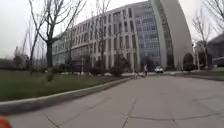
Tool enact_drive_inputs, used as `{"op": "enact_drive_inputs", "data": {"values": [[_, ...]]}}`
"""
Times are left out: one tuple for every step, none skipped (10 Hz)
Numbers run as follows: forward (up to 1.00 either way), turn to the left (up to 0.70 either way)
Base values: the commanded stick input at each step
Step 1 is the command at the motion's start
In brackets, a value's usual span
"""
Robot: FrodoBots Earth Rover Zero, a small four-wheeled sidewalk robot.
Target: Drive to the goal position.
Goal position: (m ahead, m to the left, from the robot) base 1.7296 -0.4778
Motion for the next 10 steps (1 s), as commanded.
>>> {"op": "enact_drive_inputs", "data": {"values": [[0.70,0.00],[0.70,0.00],[0.70,0.00],[0.70,0.00],[0.70,0.00],[0.70,0.00],[0.70,0.00],[0.70,0.00],[0.70,0.00],[0.70,0.00]]}}
